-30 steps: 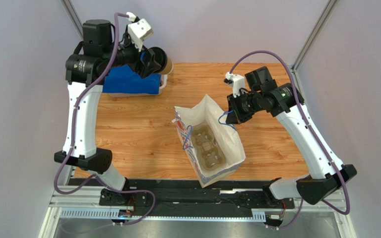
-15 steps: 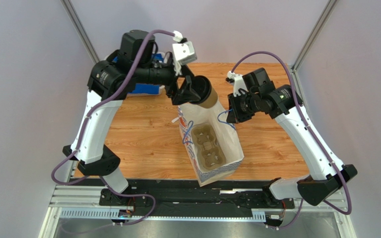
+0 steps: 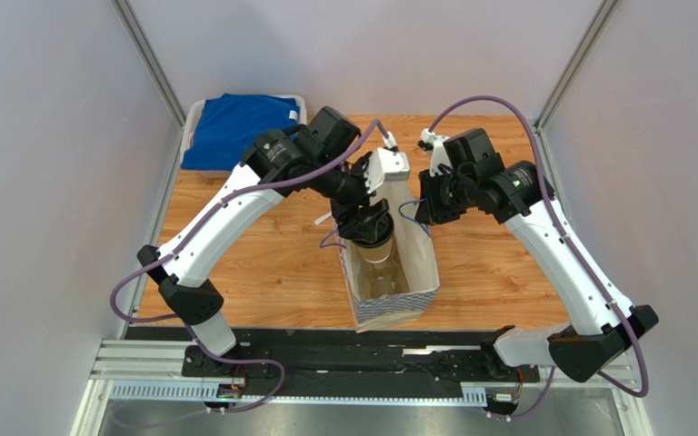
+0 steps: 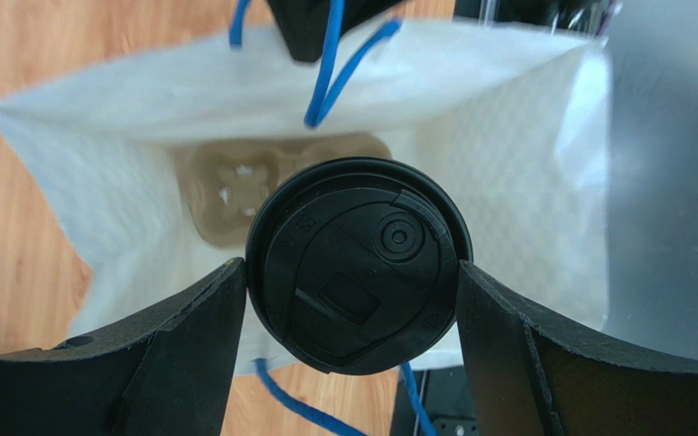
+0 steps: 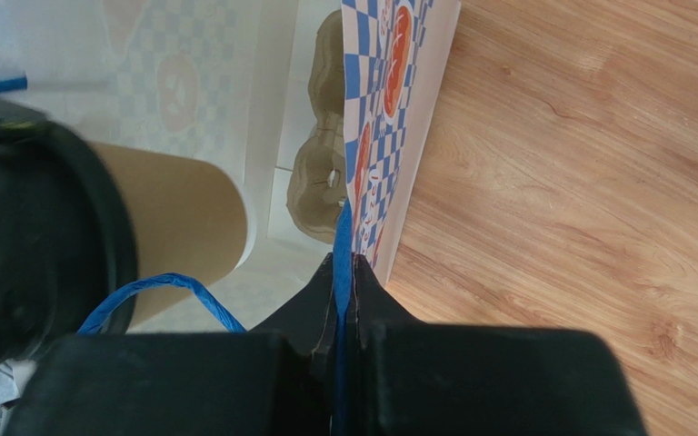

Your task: Pack the takeout coffee

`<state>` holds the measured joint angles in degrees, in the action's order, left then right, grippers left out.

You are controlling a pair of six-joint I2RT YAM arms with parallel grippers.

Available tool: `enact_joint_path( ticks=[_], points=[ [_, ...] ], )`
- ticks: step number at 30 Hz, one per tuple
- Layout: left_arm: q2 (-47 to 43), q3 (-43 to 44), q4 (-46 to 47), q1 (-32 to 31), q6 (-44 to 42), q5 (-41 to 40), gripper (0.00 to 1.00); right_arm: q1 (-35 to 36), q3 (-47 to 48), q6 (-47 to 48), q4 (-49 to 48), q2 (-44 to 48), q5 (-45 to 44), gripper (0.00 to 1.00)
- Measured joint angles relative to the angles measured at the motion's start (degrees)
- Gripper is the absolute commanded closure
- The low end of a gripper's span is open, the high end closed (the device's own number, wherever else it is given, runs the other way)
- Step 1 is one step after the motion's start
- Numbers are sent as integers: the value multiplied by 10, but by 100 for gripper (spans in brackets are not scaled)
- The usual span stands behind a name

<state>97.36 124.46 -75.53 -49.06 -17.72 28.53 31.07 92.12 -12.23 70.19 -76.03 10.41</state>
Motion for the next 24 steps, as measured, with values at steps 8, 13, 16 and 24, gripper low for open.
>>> enact_joint_path(
  ticks=[8,13,16,24],
  points=[
    [-44,-136,21,0,-48,-35,84,7,-40,1,-28,38,0,100],
    [-51,-136,64,-1,-54,-41,84,24,-48,7,-47,45,-9,100],
    [-39,-123,82,-3,-56,-48,85,34,-51,11,-53,46,-21,100],
    [-7,-120,104,-9,-61,-75,85,71,-53,26,-58,57,-33,100]
  ],
)
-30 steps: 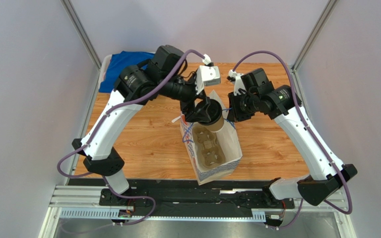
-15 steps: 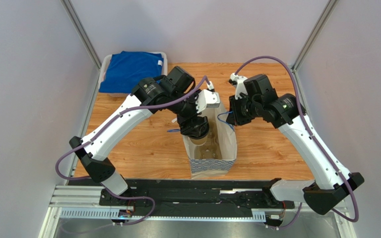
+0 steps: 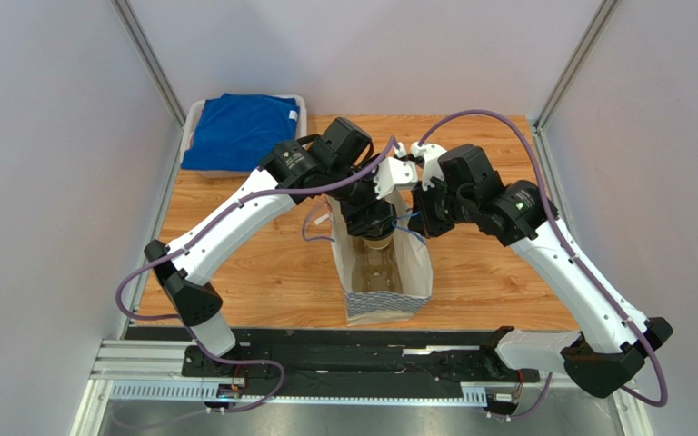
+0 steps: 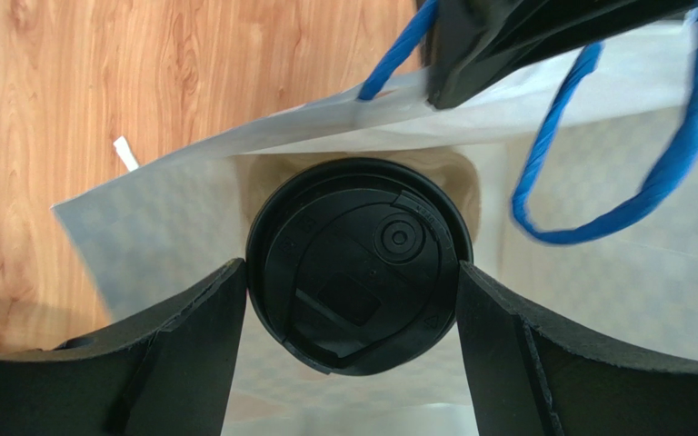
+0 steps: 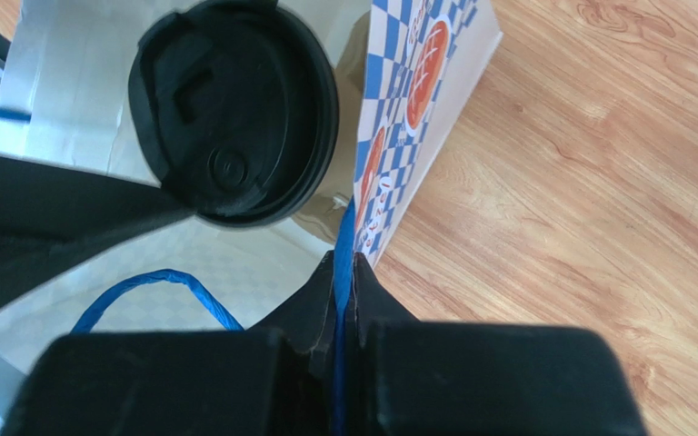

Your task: Pack the takeout coffee

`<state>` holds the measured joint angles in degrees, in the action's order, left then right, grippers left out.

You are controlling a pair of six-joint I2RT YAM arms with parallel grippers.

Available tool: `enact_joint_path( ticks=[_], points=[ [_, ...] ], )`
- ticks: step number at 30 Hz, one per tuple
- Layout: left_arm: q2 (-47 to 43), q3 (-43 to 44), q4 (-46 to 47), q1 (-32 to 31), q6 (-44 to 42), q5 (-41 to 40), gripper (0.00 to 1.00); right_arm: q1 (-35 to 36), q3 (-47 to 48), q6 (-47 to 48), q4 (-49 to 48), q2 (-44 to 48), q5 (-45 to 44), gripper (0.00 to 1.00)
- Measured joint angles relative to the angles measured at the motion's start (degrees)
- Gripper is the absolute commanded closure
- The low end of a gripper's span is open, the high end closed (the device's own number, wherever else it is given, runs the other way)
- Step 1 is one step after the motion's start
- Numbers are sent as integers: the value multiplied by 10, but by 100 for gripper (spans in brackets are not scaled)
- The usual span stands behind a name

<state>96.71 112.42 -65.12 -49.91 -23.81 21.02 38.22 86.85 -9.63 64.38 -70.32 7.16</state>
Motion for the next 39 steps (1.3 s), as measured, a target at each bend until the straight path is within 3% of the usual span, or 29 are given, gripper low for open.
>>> enact_joint_path(
  ticks=[11,19,39],
  points=[
    [-26,-93,40,0,-47,-17,85,7,-22,53,2,34,28,100],
    [-44,-196,101,0,-64,-34,87,8,-25,71,0,37,42,100],
    [-87,-343,277,0,-66,-80,88,-9,-42,84,-12,38,68,100]
  ],
)
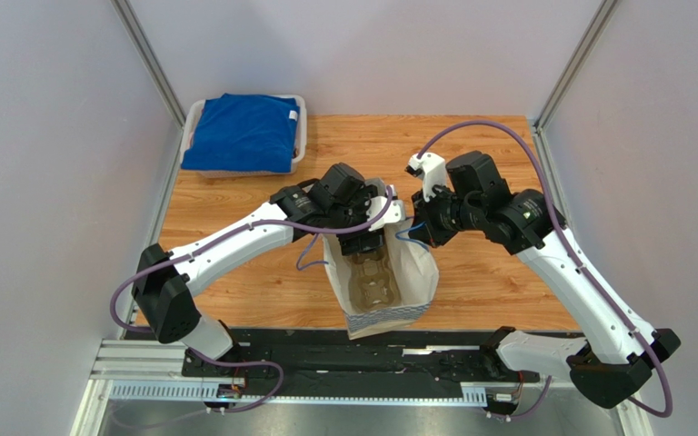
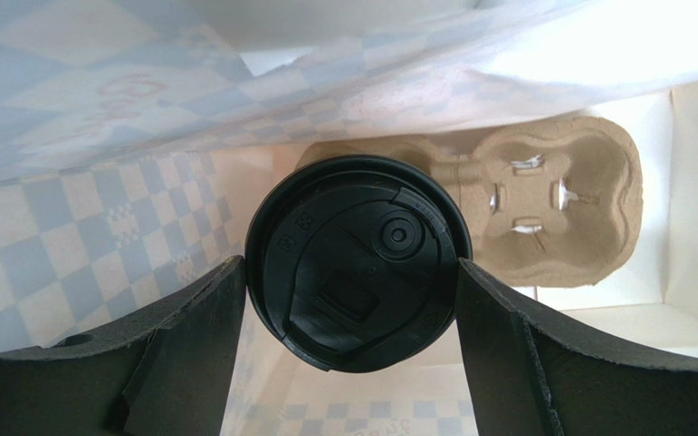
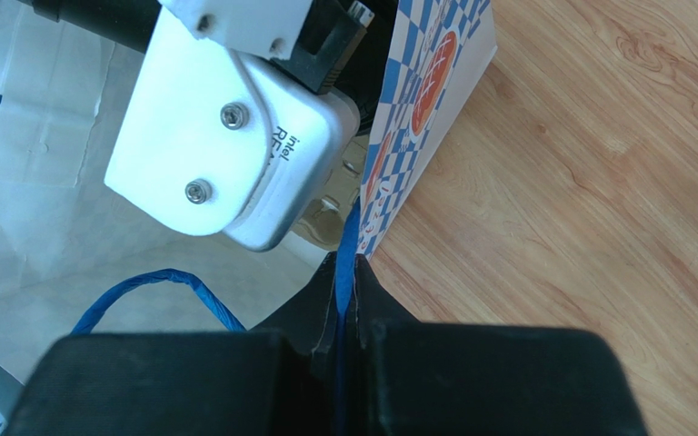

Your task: Pack the takeout coffee

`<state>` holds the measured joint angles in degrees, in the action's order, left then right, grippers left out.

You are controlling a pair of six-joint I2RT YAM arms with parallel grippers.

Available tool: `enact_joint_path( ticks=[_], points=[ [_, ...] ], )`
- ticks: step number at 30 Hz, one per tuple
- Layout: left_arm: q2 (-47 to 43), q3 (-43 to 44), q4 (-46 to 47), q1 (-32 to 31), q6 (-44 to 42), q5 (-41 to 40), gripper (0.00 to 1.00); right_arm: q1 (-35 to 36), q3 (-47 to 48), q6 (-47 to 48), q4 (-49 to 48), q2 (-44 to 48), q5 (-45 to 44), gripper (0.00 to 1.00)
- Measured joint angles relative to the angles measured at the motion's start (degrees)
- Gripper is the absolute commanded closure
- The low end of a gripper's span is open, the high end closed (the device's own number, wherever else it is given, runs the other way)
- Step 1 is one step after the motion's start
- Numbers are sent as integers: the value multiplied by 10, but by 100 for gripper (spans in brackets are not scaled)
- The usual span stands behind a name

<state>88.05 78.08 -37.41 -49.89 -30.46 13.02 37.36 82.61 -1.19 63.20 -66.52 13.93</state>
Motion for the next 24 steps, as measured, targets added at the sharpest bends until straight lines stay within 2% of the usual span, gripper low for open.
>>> enact_joint_path(
  ticks=[24],
  points=[
    [32,-28,20,2,4,21,89,-2,-24,86,-4,0,-9,100]
  ],
)
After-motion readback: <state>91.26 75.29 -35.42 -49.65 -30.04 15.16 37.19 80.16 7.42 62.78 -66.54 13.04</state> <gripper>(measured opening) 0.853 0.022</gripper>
